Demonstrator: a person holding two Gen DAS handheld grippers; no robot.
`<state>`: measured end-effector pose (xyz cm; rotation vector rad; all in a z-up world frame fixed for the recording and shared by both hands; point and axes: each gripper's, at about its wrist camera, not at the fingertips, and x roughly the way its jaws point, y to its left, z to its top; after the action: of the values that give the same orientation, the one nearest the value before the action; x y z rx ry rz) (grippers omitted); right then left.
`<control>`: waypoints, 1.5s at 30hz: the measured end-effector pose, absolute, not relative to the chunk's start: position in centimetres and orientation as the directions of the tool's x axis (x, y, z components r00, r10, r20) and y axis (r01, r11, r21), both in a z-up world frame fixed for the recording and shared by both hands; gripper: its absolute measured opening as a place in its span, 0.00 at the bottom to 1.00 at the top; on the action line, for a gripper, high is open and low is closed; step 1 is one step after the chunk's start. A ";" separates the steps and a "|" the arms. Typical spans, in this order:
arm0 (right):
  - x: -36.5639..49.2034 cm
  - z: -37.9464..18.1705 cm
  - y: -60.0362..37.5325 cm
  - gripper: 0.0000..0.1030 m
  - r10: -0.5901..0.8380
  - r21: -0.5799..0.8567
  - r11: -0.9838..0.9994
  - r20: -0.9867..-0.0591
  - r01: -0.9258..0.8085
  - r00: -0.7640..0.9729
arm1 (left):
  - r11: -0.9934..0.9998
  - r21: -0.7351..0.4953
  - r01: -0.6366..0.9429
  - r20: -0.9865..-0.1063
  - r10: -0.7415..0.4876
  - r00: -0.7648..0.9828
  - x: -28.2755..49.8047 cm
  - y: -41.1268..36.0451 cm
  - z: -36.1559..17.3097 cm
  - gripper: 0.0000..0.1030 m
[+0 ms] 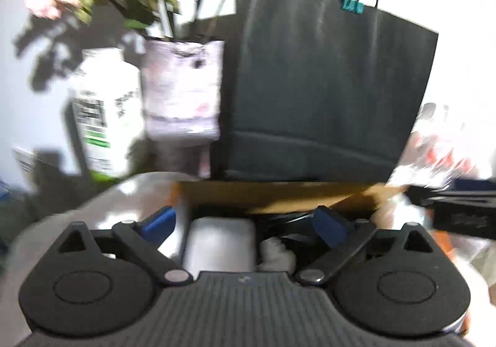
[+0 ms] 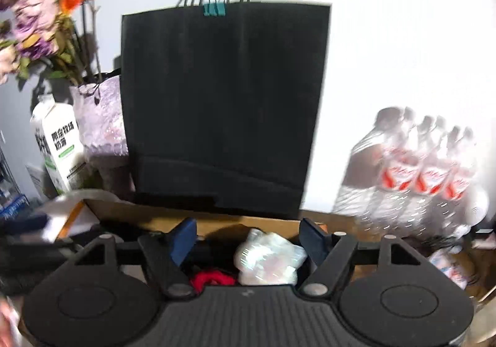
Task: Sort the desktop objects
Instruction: 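Lower both cables into the box and open both tools, then withdraw both tools from the box back over the towel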
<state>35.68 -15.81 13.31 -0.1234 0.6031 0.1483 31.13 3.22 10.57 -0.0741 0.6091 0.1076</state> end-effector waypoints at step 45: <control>7.5 8.7 -21.2 0.82 0.429 0.162 0.899 -0.512 -0.407 0.744 | 0.958 -0.152 0.243 -0.576 -0.286 0.766 4.3 6.5 5.4 0.84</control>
<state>7.54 -21.24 8.73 0.0409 0.5710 0.4581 4.26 6.53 5.42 -0.0695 0.6372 -0.2875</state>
